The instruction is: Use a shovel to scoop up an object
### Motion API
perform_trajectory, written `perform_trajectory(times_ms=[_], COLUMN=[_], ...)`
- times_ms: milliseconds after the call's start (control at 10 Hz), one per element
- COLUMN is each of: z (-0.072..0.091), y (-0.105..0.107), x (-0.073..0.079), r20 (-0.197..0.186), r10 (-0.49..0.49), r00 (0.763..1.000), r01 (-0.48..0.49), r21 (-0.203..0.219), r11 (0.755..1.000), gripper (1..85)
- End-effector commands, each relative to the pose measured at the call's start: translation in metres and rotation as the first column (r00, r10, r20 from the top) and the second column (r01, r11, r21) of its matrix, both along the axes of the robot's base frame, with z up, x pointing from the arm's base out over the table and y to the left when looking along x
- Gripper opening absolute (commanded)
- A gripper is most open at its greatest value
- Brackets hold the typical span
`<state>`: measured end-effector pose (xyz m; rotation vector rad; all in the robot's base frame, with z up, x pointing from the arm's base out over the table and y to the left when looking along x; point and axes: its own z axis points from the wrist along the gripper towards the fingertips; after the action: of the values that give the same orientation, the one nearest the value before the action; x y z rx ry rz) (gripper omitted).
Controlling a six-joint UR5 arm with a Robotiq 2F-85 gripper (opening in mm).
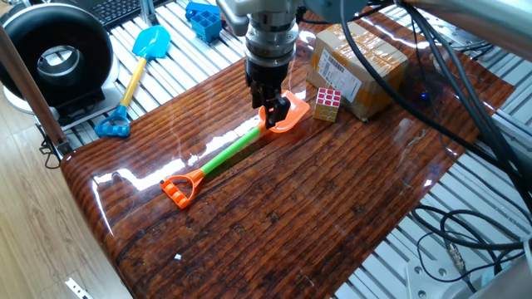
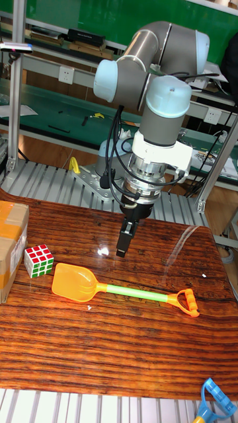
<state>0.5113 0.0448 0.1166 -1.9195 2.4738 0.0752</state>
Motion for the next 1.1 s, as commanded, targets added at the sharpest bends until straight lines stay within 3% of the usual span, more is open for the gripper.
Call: perform_trajectory(times_ms=[0, 400, 700, 1000], z=[0.002, 0.004, -0.021, -0.033], y=[0.009, 0.029, 0.033, 0.035], x=[0.001, 0.012, 0.025, 0.037], r20=[0.003, 0.048, 0.079, 0.083], r10=[0.019, 0.019, 0.015, 0.013], r00=[1.0, 0.999, 0.997, 0.996], r01=[-0.019, -0.025, -0.023, -0.02], r21=[0.036, 0.115, 0.11, 0.091], r11=[0.999, 0.993, 0.994, 0.996], gripper=[70.0, 70.7, 70.3, 68.7])
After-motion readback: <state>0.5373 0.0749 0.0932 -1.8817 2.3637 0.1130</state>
